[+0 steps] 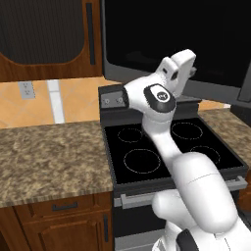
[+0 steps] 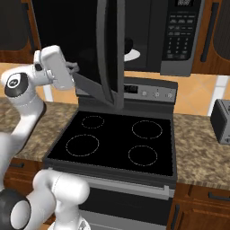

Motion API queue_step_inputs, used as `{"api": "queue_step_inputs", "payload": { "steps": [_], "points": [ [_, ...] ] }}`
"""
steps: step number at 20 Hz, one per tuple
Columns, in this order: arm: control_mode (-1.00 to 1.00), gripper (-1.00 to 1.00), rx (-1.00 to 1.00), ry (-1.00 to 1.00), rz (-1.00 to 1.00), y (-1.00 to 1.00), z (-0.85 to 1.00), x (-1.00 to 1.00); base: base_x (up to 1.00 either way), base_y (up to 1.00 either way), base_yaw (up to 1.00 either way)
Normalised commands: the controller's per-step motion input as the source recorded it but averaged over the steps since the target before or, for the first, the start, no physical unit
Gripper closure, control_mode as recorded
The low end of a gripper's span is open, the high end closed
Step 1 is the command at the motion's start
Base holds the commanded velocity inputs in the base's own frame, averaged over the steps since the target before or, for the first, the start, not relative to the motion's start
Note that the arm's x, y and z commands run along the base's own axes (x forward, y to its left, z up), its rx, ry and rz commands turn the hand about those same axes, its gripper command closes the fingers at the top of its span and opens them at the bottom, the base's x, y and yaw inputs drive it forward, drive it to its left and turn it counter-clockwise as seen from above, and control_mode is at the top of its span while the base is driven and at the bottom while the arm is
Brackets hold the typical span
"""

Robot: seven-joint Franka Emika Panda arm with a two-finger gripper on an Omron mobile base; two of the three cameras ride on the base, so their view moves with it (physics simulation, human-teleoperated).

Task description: Open the microwave, place the bowl with waffle inside the microwave, then close the microwave door and turn it on.

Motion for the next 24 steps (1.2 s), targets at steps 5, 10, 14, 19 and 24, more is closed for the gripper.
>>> {"api": "queue_step_inputs", "payload": {
  "steps": [5, 10, 14, 19, 24],
  "points": [
    [-1.00, 1.00, 0.00, 1.00, 0.26, -0.07, 0.08, 0.69, 0.00, 0.00, 0.00],
    [-1.00, 1.00, 0.07, 0.73, 0.25, -0.28, 0.10, 1.00, 0.00, 0.00, 0.00],
    [-1.00, 1.00, 0.23, 0.28, 0.22, -0.65, -0.04, 1.00, 0.00, 0.00, 0.00],
    [-1.00, 1.00, 0.21, 0.02, 0.29, -0.71, -0.37, 1.00, 0.00, 0.00, 0.00],
    [-1.00, 1.00, 0.21, 0.00, 0.32, -0.64, -0.34, 1.00, 0.00, 0.00, 0.00]
  ]
}}
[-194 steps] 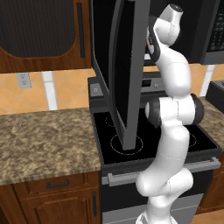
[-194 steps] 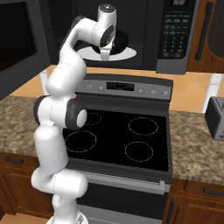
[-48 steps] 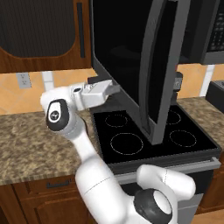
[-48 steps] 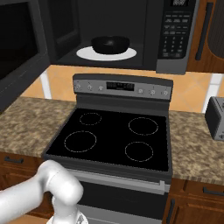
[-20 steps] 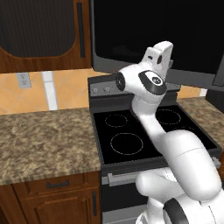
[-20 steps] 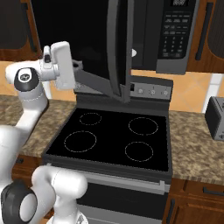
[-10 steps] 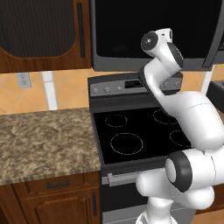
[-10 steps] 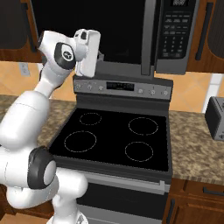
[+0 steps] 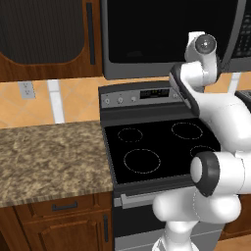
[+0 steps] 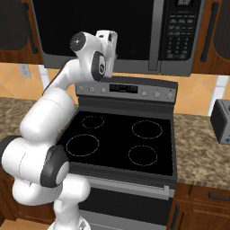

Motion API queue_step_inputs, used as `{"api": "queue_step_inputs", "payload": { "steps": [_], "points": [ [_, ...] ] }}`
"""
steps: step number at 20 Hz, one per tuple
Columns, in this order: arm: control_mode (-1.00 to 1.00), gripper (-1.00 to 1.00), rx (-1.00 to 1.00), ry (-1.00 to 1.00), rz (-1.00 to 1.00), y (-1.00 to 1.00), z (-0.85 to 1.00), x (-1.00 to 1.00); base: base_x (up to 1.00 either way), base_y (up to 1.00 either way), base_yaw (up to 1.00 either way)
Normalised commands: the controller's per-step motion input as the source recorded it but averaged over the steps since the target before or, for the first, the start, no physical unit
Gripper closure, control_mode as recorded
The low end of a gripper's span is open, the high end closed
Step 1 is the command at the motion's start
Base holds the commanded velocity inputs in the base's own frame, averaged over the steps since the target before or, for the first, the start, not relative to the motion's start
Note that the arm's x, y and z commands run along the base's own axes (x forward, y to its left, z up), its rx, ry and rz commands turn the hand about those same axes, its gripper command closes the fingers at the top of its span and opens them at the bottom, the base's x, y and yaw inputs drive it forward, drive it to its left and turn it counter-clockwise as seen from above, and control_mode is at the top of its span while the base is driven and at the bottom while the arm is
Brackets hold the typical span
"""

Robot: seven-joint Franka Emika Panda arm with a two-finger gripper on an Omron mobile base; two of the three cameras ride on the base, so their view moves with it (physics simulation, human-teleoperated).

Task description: Open the microwave, place the bowl with waffle inside the microwave, then close the microwave door and turn it on.

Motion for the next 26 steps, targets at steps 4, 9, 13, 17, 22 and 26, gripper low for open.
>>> {"api": "queue_step_inputs", "payload": {
  "steps": [4, 9, 13, 17, 22, 26],
  "points": [
    [-1.00, 1.00, 0.20, -0.05, 0.32, -0.68, -0.42, 0.70, 0.00, 0.00, 0.00],
    [-1.00, 1.00, 0.06, -0.14, 0.08, -0.64, -0.12, -0.85, 0.00, 0.00, 0.00],
    [-1.00, 1.00, 0.00, -0.06, 0.00, -0.62, -0.11, -1.00, 0.00, 0.00, 0.00],
    [-1.00, 1.00, 0.00, -0.09, 0.00, -0.70, 0.05, -1.00, 0.00, 0.00, 0.00],
    [-1.00, 1.00, 0.01, -0.09, 0.00, -0.82, 0.24, -0.50, 0.00, 0.00, 0.00],
    [-1.00, 1.00, 0.03, -0.03, 0.01, -0.78, 0.30, -0.10, 0.00, 0.00, 0.00]
  ]
}}
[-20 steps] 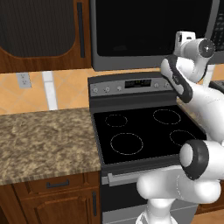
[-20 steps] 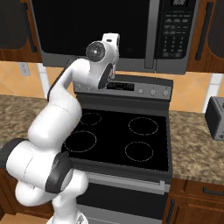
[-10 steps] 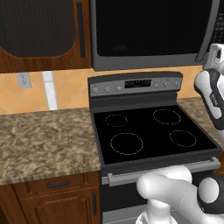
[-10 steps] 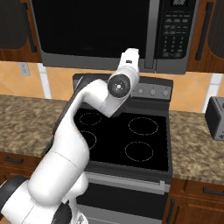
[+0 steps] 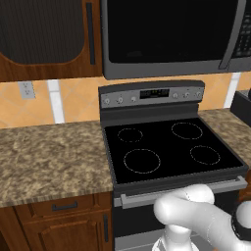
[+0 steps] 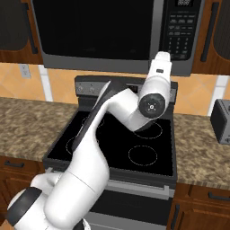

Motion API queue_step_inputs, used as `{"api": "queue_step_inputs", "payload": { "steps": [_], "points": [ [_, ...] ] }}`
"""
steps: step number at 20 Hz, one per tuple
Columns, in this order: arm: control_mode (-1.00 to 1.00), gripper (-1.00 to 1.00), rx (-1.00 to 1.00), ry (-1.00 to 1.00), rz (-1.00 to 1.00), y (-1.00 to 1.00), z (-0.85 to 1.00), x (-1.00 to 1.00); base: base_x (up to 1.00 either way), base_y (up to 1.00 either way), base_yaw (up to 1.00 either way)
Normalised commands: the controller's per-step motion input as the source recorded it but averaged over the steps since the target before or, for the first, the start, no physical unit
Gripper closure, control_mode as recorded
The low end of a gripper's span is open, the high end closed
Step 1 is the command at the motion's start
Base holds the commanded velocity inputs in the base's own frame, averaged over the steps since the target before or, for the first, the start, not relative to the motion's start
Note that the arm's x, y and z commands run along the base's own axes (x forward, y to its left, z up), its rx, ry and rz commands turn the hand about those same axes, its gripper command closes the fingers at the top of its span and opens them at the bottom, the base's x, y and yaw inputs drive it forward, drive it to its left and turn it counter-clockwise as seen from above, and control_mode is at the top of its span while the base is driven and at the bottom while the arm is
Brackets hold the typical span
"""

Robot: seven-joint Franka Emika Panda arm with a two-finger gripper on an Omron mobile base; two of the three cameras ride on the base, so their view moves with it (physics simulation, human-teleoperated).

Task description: Open the microwave, place the bowl with waffle inside the microwave, then close the microwave door and turn it on.

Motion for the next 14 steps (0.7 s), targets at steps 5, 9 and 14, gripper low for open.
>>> {"api": "queue_step_inputs", "payload": {
  "steps": [5, 9, 14],
  "points": [
    [-1.00, 1.00, 0.01, -0.05, 0.09, -0.52, 0.37, -0.20, 0.00, 0.00, 0.00],
    [-1.00, 1.00, 0.00, -0.08, 0.18, 0.02, 0.07, -0.34, 0.00, 0.00, 0.00],
    [-1.00, 1.00, -0.12, -0.01, 0.09, 0.26, 0.00, -0.01, 0.00, 0.00, 0.00]
  ]
}}
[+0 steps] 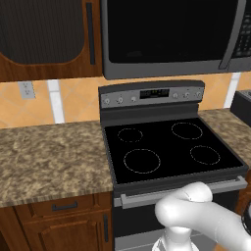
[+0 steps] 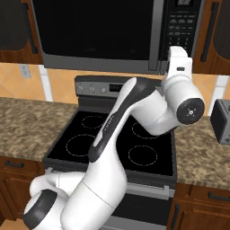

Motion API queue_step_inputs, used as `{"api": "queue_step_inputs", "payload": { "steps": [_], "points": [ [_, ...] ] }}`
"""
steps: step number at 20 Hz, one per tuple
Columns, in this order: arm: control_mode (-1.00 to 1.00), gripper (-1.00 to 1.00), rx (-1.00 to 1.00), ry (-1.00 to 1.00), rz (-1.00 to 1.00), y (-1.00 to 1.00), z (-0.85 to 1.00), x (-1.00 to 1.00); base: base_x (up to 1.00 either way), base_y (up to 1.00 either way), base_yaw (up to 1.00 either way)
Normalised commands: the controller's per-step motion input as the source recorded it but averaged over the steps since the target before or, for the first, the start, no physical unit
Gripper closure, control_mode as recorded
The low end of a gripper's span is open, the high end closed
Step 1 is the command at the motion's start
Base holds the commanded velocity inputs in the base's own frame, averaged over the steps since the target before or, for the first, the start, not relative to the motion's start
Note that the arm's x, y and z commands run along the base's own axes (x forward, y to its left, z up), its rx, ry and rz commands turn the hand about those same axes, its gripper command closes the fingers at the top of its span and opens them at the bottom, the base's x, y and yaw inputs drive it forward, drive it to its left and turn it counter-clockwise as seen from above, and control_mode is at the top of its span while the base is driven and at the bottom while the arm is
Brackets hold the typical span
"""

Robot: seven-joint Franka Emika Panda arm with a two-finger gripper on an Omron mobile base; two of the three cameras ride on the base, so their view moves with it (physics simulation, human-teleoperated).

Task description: Open the microwave, place the bowl with waffle inside the microwave, then close the microwave door and turn it on.

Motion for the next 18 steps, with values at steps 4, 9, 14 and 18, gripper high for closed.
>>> {"api": "queue_step_inputs", "payload": {
  "steps": [4, 9, 14, 18],
  "points": [
    [-1.00, 1.00, -0.14, 0.00, 0.00, 0.39, 0.00, 0.25, 0.00, 0.00, 0.00],
    [-1.00, 1.00, -0.07, 0.00, 0.00, 0.18, 0.00, 0.45, 0.00, 0.00, 0.00],
    [-1.00, 1.00, -0.01, 0.00, 0.00, 0.00, 0.00, 0.63, 0.00, 0.00, 0.00],
    [-1.00, 1.00, 0.00, 0.00, 0.00, -0.01, 0.00, 0.57, 0.00, 0.00, 0.00]
  ]
}}
